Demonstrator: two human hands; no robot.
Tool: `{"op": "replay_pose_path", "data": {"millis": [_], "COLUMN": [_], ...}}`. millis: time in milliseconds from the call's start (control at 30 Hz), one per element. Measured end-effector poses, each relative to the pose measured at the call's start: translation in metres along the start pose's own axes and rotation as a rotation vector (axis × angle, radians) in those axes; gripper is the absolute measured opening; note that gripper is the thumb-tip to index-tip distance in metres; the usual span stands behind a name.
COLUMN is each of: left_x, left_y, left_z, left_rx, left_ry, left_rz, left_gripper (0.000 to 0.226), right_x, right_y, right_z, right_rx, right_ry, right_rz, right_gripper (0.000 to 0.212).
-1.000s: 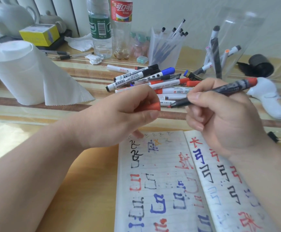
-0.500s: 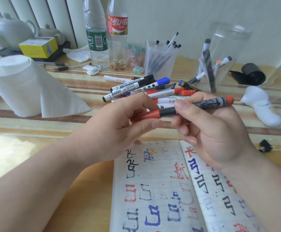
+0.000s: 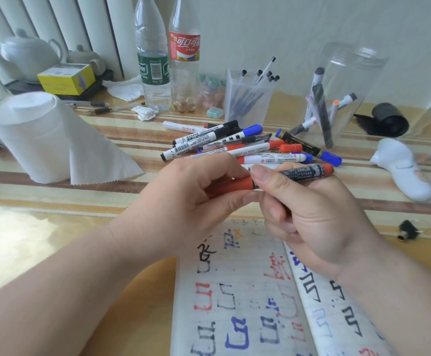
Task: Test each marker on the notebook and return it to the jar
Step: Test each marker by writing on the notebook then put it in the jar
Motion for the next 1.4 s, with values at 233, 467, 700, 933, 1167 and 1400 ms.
{"op": "replay_pose_path", "data": {"millis": [233, 467, 700, 933, 1167, 1400], "left_x": [0.027, 0.125, 0.238, 0.335, 0.376, 0.361], "left_y": [0.011, 0.039, 0.068, 0.116, 0.13, 0.112], "left_z": [0.006, -0.058, -0.28, -0.537, -0.687, -0.764], "left_rx": [0.161, 0.416, 0.757, 1.112, 1.272, 1.409], "left_ry": [-0.015, 0.011, 0.576, 0.969, 1.196, 1.296], "left_rz": [0.131, 0.385, 0.495, 0.624, 0.719, 0.665], "left_gripper": [0.02, 0.018, 0.009, 0.017, 0.025, 0.016], "right_x": [-0.016, -0.097, -0.278, -0.505, -0.683, -0.75], "right_y": [-0.01, -0.041, -0.013, 0.077, 0.191, 0.279], "right_z": [0.005, -0.001, -0.027, -0.101, -0.208, -0.252], "right_rx": [0.029, 0.201, 0.254, 0.241, 0.21, 0.127], "right_ry": [-0.009, -0.181, -0.535, -0.925, -1.223, -1.312], "right_rz": [0.06, -0.373, -0.542, -0.548, -0.635, -0.79], "right_gripper": [0.014, 0.011, 0.005, 0.007, 0.01, 0.016]}}
Point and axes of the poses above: each hand's wrist, its own z-axis towards the middle knuckle, its own x-axis out of the back of the hand, y = z × x, the point moved 3 cm from there along z, towards the middle knuckle
